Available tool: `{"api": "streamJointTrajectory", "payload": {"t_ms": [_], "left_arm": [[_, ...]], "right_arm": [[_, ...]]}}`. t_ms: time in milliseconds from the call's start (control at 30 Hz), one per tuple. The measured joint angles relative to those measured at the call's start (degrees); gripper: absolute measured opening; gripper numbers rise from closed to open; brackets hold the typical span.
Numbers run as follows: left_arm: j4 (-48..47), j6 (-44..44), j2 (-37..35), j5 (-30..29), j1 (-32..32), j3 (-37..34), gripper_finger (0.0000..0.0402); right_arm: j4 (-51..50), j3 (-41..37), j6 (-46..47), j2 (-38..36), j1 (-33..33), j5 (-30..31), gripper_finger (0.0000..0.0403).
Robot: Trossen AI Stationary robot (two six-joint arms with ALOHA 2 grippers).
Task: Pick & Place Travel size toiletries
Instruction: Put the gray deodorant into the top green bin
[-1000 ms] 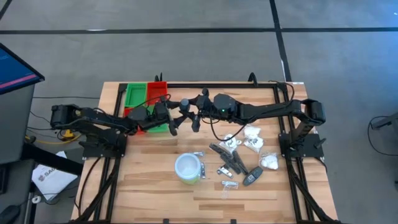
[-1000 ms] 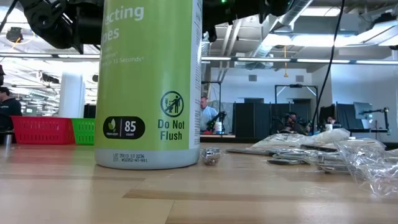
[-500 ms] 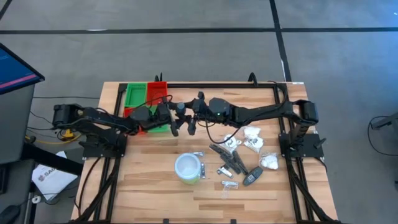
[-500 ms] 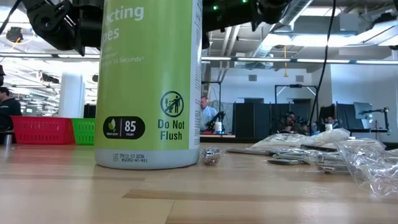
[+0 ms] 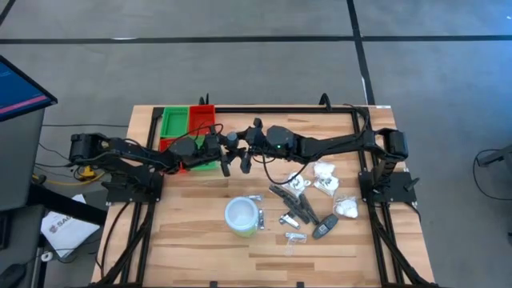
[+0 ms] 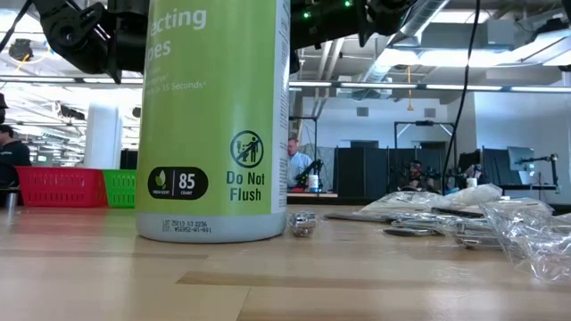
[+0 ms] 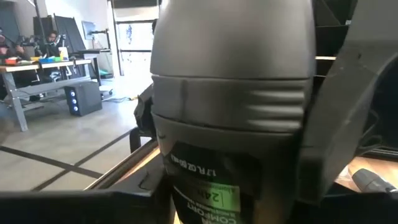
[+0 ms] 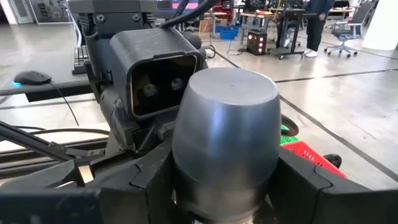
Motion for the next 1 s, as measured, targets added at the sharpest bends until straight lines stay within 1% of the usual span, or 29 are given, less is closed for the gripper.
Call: {"api": "streamJointTrajectory", "payload": {"t_ms": [200, 367, 467, 633, 833, 900, 1000], "left_arm": [[0.01, 0.07, 0.0, 0.03, 0.0, 0.0, 0.0162], [-0.22, 0.22, 0.0, 0.35, 0.0, 0.0, 0.0162], [-0.24, 0.16, 0.0, 0.33, 0.0, 0.0, 0.0159], [-0.31, 0.11, 0.0, 0.31, 0.0, 0.0, 0.0151], [-0.58, 0.07, 0.0, -0.05, 0.02, -0.02, 0.0133], [-0.75, 0.17, 0.0, -0.15, 0.04, -0.02, 0.0117], [-1.04, 0.24, 0.02, -0.13, 0.04, -0.11, 0.0084]], "right_arm": [[-0.04, 0.02, 0.0, 0.0, -0.01, 0.0, 0.0202], [-0.26, 0.03, 0.02, 0.0, -0.01, -0.19, 0.0257], [-0.24, 0.02, 0.02, 0.0, -0.01, -0.17, 0.0266], [0.55, 0.02, -0.33, 0.0, -0.01, -0.17, 0.0259], [0.59, 0.04, -0.42, -0.17, -0.92, -0.22, 0.0242], [0.39, 0.09, -0.22, -0.17, -1.01, -0.22, 0.0236], [0.29, 0.11, -0.24, -0.26, -0.99, -0.22, 0.0228]]}}
